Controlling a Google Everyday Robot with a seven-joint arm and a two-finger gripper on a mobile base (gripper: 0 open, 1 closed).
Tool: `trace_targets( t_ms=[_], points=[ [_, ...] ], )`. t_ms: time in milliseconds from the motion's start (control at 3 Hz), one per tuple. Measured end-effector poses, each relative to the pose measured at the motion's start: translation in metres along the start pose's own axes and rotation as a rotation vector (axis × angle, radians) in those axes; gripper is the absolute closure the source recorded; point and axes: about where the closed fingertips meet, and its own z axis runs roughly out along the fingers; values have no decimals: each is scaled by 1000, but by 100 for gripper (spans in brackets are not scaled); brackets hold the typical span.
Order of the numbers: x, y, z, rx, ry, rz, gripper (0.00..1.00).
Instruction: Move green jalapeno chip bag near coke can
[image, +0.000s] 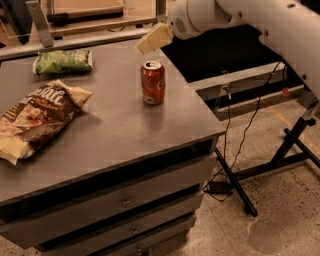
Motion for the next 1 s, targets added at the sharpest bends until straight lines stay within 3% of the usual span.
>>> trace_targets(
  t_ms=[333,1000],
  points=[
    [55,13,57,31,12,94,0],
    [38,8,48,31,12,94,0]
  ],
)
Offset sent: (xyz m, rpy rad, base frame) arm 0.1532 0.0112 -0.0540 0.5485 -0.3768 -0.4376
